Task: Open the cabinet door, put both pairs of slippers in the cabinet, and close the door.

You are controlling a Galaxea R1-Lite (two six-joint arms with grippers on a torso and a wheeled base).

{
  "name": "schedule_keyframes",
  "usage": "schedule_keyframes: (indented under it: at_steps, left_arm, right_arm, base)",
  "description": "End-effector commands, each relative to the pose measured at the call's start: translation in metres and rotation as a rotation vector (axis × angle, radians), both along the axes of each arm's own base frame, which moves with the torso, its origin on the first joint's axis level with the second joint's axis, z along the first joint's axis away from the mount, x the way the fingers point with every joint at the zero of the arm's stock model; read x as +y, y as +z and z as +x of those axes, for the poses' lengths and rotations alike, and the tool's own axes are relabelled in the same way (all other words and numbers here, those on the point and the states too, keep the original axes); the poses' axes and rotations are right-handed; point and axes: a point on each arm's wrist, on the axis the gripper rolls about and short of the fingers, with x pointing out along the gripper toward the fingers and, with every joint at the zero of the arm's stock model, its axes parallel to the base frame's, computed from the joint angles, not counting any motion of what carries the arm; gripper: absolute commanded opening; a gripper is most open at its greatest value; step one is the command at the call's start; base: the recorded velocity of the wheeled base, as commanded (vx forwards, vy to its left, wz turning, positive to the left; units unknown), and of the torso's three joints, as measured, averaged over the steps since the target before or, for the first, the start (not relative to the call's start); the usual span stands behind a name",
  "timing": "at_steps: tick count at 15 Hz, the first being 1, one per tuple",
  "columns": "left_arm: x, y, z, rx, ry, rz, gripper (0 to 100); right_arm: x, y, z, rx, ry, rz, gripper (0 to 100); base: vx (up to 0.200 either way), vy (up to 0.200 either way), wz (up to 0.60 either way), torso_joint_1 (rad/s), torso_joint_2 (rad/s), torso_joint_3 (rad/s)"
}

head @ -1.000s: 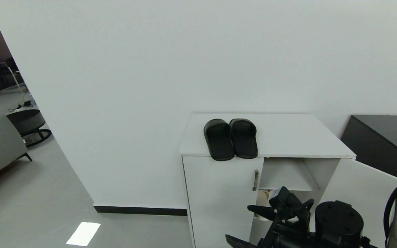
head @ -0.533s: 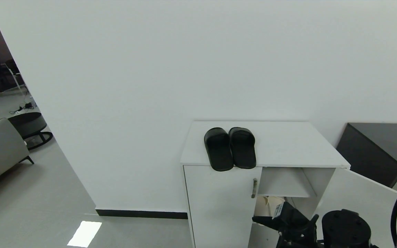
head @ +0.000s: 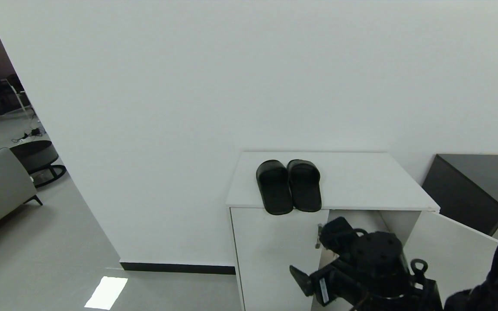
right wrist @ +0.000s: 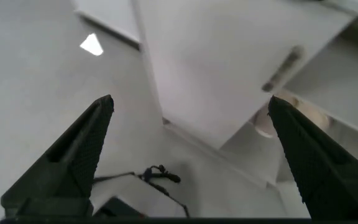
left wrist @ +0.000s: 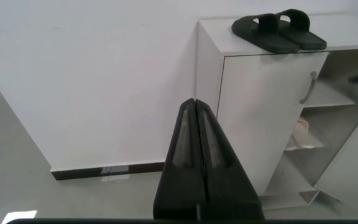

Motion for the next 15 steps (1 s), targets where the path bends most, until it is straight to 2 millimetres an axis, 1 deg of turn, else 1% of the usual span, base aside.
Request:
schedule_keyframes:
  at_steps: [1, 2, 3, 5, 6, 9, 11, 14, 15]
  left_arm:
    - [0.0, 0.0, 0.0, -0.001, -0.001, 0.004, 0]
    - [0.0, 0.0, 0.0, 0.0, -0.001, 0.003, 0]
    - [0.0, 0.0, 0.0, 0.001, -0.001, 0.001, 0]
    - [0.0, 0.0, 0.0, 0.0, 0.001, 0.001, 0]
    - [0.0, 0.0, 0.0, 0.001, 0.003, -0.008, 0]
    - [0.0, 0.0, 0.0, 0.001, 0.003, -0.016, 0]
    - [0.0, 0.0, 0.0, 0.003, 0.003, -0.016, 0]
    - [0.0, 0.0, 0.0, 0.001, 0.003, -0.016, 0]
    - [0.0, 0.0, 0.0, 0.001, 0.003, -0.017, 0]
  right_arm:
    - [0.025, 0.074, 0.014, -0.044, -0.229, 0.147, 100]
    - [0.035, 0.082, 0.026, -0.029, -0.337, 0.17, 100]
    - [0.037, 0.08, 0.036, -0.035, -0.386, 0.169, 100]
    - [0.039, 0.07, 0.043, -0.026, -0.403, 0.144, 100]
    - [0.04, 0.059, 0.052, -0.022, -0.415, 0.119, 100]
    - [0.044, 0.033, 0.077, -0.069, -0.42, 0.121, 100]
    - [0.047, 0.022, 0.083, -0.077, -0.393, 0.107, 100]
    - [0.052, 0.015, 0.086, -0.052, -0.344, 0.11, 100]
    - [0.054, 0.012, 0.091, -0.055, -0.344, 0.106, 100]
  base:
    - [0.0, 0.0, 0.0, 0.0, 0.0, 0.0]
    - [0.0, 0.0, 0.0, 0.0, 0.0, 0.0]
    - [0.0, 0.0, 0.0, 0.0, 0.0, 0.0]
    - [0.0, 0.0, 0.0, 0.0, 0.0, 0.0]
    - [0.0, 0.0, 0.0, 0.0, 0.0, 0.0]
    - [0.2, 0.0, 0.0, -0.006, -0.01, 0.001]
    - [0.2, 0.0, 0.0, 0.007, 0.0, 0.002]
    - [0.2, 0.0, 0.0, 0.004, 0.01, -0.001]
    - [0.2, 0.0, 0.0, 0.002, 0.0, -0.002]
